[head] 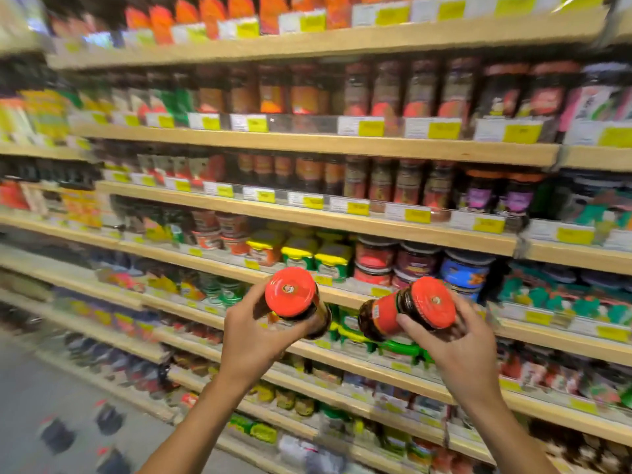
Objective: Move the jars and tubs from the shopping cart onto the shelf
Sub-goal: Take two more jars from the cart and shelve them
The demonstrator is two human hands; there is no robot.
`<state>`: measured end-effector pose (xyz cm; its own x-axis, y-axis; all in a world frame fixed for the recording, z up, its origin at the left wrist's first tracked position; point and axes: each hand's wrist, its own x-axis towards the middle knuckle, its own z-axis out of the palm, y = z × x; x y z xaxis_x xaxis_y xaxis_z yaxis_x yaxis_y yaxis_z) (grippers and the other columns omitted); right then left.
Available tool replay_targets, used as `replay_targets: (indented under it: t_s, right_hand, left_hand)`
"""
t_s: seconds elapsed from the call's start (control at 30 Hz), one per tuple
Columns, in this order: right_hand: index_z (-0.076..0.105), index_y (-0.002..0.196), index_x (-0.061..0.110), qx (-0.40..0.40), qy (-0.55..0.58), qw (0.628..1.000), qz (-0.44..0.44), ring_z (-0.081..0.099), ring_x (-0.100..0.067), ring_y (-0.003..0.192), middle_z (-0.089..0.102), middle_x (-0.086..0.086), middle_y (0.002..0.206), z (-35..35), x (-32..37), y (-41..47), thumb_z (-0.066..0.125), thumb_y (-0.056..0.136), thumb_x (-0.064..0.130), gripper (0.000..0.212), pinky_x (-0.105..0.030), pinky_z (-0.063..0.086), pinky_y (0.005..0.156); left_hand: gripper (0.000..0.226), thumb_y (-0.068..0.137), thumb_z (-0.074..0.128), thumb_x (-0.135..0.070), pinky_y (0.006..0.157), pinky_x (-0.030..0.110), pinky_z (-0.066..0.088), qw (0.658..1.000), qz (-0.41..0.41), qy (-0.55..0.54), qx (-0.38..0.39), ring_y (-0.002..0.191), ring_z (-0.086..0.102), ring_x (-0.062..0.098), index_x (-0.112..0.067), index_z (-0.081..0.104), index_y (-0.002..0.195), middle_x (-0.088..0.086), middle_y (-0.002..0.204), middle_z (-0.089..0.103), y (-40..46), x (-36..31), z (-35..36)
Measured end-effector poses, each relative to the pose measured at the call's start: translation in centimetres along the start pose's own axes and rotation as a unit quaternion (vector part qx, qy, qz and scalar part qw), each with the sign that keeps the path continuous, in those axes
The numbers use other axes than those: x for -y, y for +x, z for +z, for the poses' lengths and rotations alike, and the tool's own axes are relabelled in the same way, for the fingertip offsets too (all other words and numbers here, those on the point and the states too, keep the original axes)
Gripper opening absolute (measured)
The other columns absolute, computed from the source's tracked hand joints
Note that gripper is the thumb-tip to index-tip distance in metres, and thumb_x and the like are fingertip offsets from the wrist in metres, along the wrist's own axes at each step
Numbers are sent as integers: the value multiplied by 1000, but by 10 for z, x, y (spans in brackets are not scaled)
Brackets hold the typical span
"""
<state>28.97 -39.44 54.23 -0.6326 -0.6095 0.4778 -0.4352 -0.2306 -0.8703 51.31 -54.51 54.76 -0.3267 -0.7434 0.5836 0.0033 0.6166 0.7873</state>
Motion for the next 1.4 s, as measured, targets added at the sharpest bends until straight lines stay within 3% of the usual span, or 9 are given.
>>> replay_targets:
  t_s: [0.13, 0.3, 0.53, 0.7, 0.8, 0.97, 1.07, 1.23, 1.4]
  right_hand:
    - [61, 112, 42, 12, 17, 1000, -10, 69, -1, 99, 72, 20, 106, 60, 12, 5, 86, 60, 36, 58, -17, 56, 85]
    - [61, 110, 42, 27, 17, 999, -39, 69, 1, 98, 70, 27, 104, 115, 28, 19, 86, 63, 33, 54, -12, 53, 82]
    - [62, 114, 42, 39, 10, 998, -53, 68, 0, 102, 70, 19, 109, 171, 29, 48, 87, 59, 41, 61, -13, 53, 82]
    - [64, 122, 28, 41, 38, 996, -66, 69, -3, 104, 72, 12, 112, 210, 20, 83, 88, 61, 38, 67, -23, 55, 90]
    - [64, 125, 23, 41, 61, 995, -73, 69, -8, 105, 73, 8, 113, 234, 14, 108, 88, 61, 39, 70, -29, 56, 92]
    - [64, 115, 37, 51, 87, 992, -77, 70, -5, 101, 73, 14, 108, 274, 14, 157, 89, 61, 37, 60, -21, 55, 86]
    - [63, 118, 34, 46, 102, 990, -89, 70, -5, 102, 73, 13, 110, 295, 16, 182, 89, 60, 37, 63, -17, 54, 84]
    - [62, 123, 28, 11, 107, 989, -104, 70, -7, 105, 72, 9, 115, 325, 15, 205, 88, 60, 37, 69, -21, 55, 86]
    - [61, 124, 19, -44, 97, 987, -118, 70, -10, 103, 71, 2, 115, 356, 19, 216, 89, 62, 27, 68, -18, 54, 83]
  left_hand:
    - [63, 60, 92, -35, 85, 17, 53, 999, 15, 25, -30, 99, 68, 1, -30, 66, 117, -22, 104, 71, 21, 19, -56]
    - [62, 59, 91, -37, 85, 14, 53, 998, 24, 37, -52, 100, 67, -2, -41, 62, 113, -23, 103, 71, 48, 38, -99]
    - [69, 59, 92, -38, 89, 22, 55, 996, 18, 57, -71, 102, 68, 4, -18, 67, 121, -10, 108, 72, 71, 74, -134]
    - [67, 58, 91, -37, 87, 13, 53, 994, 30, 68, -78, 101, 66, -5, -37, 62, 118, -27, 105, 70, 101, 86, -148]
    - [68, 57, 92, -35, 88, 14, 53, 992, 41, 80, -92, 100, 67, -5, -35, 63, 118, -21, 106, 72, 130, 97, -154]
    - [72, 56, 91, -37, 89, 13, 52, 990, 50, 83, -99, 101, 67, -5, -24, 66, 122, -21, 105, 73, 181, 118, -164]
    - [73, 56, 90, -36, 89, 12, 51, 989, 67, 90, -100, 103, 67, -4, -19, 66, 123, -13, 111, 72, 210, 130, -171]
    - [66, 58, 90, -30, 84, 6, 48, 989, 97, 71, -91, 100, 63, -12, -27, 62, 119, -34, 103, 67, 249, 154, -183]
    - [66, 59, 90, -29, 84, 5, 47, 989, 120, 36, -80, 98, 62, -13, -11, 66, 118, -13, 108, 69, 285, 183, -193]
